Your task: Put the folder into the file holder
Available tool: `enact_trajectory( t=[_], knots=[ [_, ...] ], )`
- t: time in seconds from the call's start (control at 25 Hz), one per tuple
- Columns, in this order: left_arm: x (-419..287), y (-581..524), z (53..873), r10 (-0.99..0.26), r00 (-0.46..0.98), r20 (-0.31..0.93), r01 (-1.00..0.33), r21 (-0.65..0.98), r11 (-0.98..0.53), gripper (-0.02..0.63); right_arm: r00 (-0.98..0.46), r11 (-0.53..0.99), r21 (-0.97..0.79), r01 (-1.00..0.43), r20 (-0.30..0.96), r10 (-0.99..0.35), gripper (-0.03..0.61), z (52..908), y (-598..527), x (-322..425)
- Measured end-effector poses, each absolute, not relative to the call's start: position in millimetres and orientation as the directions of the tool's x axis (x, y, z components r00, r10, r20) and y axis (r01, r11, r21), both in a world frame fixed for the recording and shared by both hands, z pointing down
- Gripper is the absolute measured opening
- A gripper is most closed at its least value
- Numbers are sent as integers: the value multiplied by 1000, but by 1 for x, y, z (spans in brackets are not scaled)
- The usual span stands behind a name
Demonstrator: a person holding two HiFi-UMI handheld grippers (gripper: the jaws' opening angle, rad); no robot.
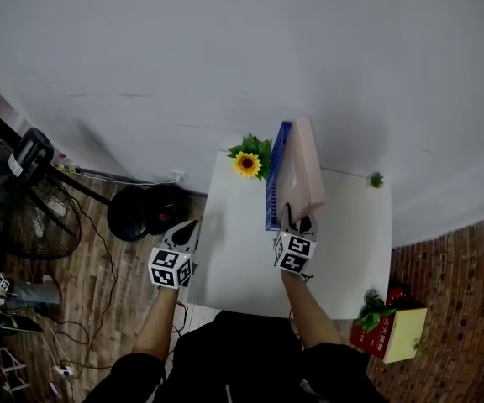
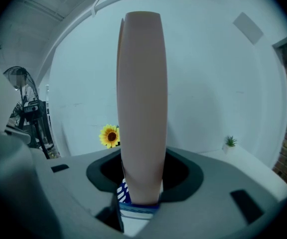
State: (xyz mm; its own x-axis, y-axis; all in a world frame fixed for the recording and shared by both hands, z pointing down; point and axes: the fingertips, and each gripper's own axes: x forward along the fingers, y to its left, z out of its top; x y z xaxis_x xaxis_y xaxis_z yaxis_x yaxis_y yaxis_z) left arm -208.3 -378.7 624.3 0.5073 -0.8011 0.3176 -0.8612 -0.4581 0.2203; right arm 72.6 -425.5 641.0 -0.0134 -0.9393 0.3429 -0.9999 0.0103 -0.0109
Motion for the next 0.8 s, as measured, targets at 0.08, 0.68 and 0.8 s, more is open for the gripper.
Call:
enact_trajectory(
  t=[0.08,0.68,0.8],
  knots=[
    [-209,-378,625,-802,506,319,-862,220,-456,26,-14,11,-13,-1000,352,-936,184,645,-426,73],
    [-210,-370,628,-803,498,327,-866,221,-448,26,-56,41,-44,-998,429,-902,213,675,-423,74],
    [-210,-368,626,-804,500,321,-865,231,-446,26,-73,63,-37,-997,440,-895,216,676,-423,72]
  ],
)
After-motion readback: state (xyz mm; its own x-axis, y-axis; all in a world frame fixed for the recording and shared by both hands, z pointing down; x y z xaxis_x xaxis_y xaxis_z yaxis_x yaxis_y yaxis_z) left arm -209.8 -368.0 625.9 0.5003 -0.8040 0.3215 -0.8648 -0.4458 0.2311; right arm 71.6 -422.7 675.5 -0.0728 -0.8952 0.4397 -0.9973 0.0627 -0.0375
